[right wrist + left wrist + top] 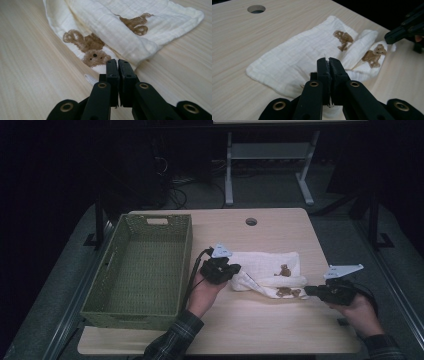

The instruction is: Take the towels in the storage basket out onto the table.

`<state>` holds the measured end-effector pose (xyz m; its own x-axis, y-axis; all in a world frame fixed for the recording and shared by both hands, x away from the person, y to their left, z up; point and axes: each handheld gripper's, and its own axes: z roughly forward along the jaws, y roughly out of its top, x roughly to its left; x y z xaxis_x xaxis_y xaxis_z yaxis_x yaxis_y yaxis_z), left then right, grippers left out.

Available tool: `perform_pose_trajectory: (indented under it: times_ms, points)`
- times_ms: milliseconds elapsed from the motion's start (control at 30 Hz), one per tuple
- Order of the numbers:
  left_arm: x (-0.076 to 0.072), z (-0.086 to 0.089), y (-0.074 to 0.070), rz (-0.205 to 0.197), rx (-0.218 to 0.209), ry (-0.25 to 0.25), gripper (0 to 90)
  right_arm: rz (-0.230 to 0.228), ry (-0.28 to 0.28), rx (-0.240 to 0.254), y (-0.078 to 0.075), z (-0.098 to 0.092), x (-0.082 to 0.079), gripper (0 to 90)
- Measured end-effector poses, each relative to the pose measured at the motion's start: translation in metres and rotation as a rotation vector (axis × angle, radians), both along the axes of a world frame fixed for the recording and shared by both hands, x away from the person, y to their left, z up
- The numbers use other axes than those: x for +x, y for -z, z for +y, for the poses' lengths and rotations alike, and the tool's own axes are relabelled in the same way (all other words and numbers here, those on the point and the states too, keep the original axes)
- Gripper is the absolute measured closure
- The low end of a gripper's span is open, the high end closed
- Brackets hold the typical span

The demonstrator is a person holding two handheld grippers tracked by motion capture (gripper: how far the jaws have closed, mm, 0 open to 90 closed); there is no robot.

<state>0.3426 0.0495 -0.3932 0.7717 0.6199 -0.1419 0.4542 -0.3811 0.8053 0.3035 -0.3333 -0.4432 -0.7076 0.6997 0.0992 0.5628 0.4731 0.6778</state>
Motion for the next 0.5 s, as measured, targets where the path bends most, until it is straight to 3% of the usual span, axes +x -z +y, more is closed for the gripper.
perform_pose_trajectory:
  times_ms: [67, 233, 467, 500]
  points:
    - [-0.013, 0.005, -0.003, 0.005, -0.027, 0.000, 87.2, -0.003, 0.007, 0.013, -0.001, -0.005, -0.005, 87.1]
    - [-0.030, 0.009, -0.001, 0.007, -0.033, 0.014, 87.2, -0.015, 0.005, 0.021, -0.001, -0.015, -0.020, 87.1]
    - [-0.066, 0.024, 0.010, 0.046, -0.044, 0.023, 87.1, -0.009, -0.003, 0.023, 0.001, -0.018, -0.041, 87.1]
    - [-0.066, 0.024, 0.010, 0.046, -0.044, 0.023, 87.1, -0.009, -0.003, 0.023, 0.001, -0.018, -0.041, 87.1]
